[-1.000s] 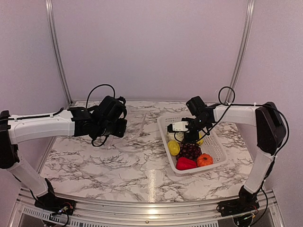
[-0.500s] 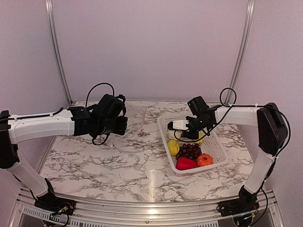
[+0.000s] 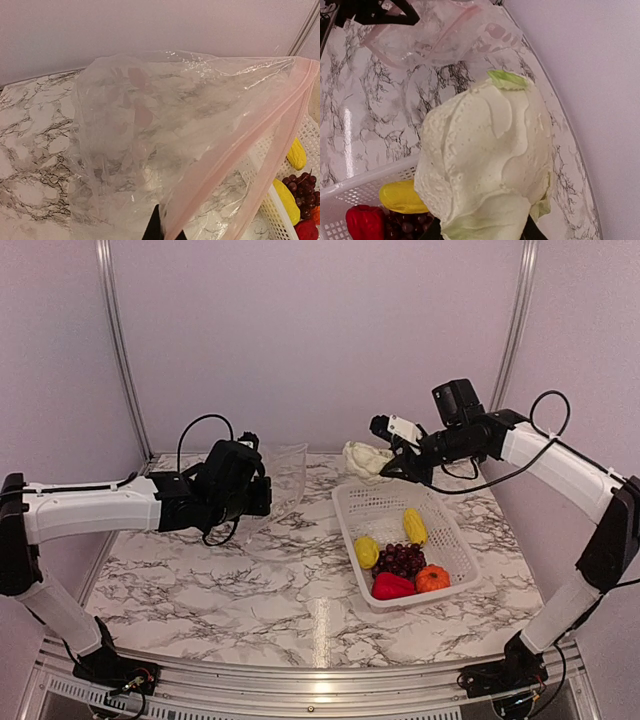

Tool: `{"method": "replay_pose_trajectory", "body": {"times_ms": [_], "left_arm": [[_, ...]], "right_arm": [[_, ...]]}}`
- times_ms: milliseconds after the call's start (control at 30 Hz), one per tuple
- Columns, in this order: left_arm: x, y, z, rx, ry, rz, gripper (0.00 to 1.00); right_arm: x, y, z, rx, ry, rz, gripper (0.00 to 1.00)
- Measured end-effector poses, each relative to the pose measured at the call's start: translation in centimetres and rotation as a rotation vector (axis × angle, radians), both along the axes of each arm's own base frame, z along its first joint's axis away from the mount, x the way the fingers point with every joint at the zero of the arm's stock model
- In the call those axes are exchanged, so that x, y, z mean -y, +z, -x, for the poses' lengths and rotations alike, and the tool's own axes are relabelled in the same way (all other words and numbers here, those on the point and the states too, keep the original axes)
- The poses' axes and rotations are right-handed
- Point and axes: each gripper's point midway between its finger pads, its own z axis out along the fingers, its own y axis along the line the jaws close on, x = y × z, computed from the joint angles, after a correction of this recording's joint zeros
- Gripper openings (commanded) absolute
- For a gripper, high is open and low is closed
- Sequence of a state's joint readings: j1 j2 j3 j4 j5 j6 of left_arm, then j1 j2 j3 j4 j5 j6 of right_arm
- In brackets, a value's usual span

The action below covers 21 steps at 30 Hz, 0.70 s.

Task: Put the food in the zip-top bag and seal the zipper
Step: Pick up the fake vegetable from the bin, then place the fake vegetable in the zipper food storage bag.

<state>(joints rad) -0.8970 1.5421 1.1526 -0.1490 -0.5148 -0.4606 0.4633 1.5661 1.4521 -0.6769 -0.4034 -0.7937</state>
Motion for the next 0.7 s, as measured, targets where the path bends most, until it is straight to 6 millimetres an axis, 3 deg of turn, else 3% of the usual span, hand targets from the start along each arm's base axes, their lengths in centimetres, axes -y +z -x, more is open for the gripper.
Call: {"method": "replay_pose_trajectory", "body": {"times_ms": [100, 233, 433, 700], "left_arm": [[0.3, 0.2, -0.6, 0.023, 0.026, 0.035, 0.0], [0.7, 0.2, -1.2, 0.043, 0.054, 0.08, 0.0], [1.2, 1.0, -1.9, 0.074, 0.083, 0.155, 0.0], [2.0, 2.5, -2.5, 0.115, 0.09, 0.249, 0.0]], "right_arm": [[-2.1, 3.9, 1.1, -0.051, 0.057, -0.163, 0.03], [-4.8, 6.3, 3.5, -0.262, 0.157, -0.374, 0.0], [-7.5, 6.1, 4.7, -0.617, 0.25, -0.57, 0.0], [-9.2, 6.8, 6.7, -0.874, 0.298, -0.667, 0.0]]}}
